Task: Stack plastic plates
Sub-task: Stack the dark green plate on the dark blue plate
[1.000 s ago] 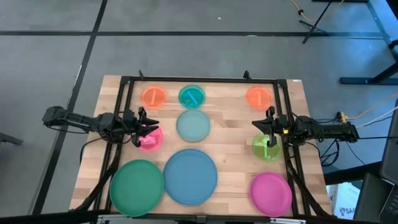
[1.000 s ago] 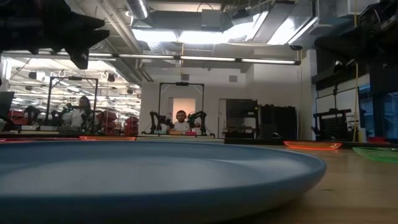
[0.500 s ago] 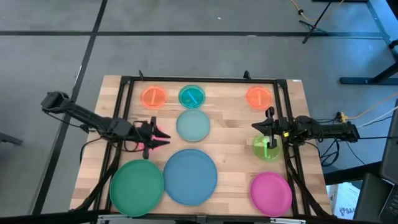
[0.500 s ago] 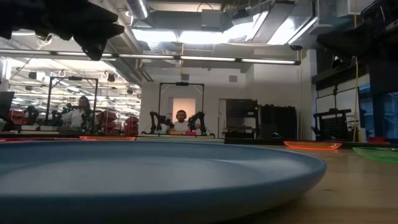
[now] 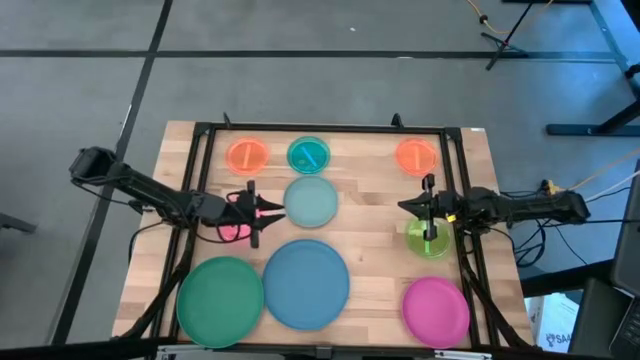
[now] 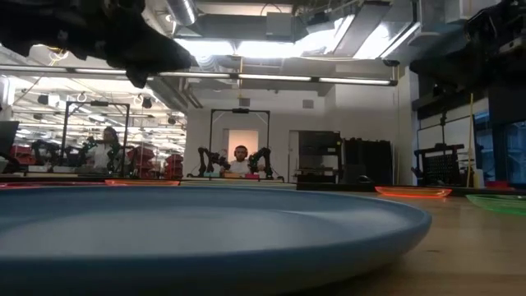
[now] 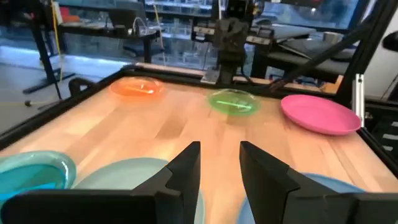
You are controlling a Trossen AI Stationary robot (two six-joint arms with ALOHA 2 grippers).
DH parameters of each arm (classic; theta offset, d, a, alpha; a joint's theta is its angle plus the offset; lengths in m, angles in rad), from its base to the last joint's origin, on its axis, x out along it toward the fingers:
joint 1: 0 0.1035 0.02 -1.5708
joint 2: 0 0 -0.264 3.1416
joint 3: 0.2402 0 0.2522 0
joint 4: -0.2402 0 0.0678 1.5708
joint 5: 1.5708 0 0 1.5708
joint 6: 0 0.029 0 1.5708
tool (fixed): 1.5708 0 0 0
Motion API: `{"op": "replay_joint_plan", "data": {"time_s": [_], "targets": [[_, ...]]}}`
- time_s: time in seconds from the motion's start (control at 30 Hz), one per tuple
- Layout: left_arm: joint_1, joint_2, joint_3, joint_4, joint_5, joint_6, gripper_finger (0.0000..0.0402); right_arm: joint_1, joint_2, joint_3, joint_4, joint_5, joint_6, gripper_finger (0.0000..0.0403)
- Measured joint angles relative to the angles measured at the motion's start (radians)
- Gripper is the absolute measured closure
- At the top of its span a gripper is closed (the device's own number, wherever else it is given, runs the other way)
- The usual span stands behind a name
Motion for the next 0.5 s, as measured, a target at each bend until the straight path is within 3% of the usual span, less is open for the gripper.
{"op": "replay_joint_plan", "data": {"time_s": [0.07, 0.17, 0.37, 0.5], "targets": [[0.016, 0.0, 0.005, -0.031, 0.039, -0.031, 0.0285, 0.0, 0.031, 0.0, 0.063, 0.001, 0.046, 0.0398], [0.034, 0.0, 0.067, -0.215, 0.081, -0.085, 0.0259, 0.009, 0.079, 0.0, 0.165, -0.042, 0.078, 0.0398], [0.012, 0.006, 0.291, -0.624, 0.127, -0.112, 0.0197, 0.045, 0.17, 0.0, 0.274, -0.077, 0.082, 0.0398], [-0.051, 0.018, 0.403, -0.834, 0.172, -0.203, 0.018, 0.047, 0.212, 0.001, 0.303, -0.075, 0.048, 0.0398]]}}
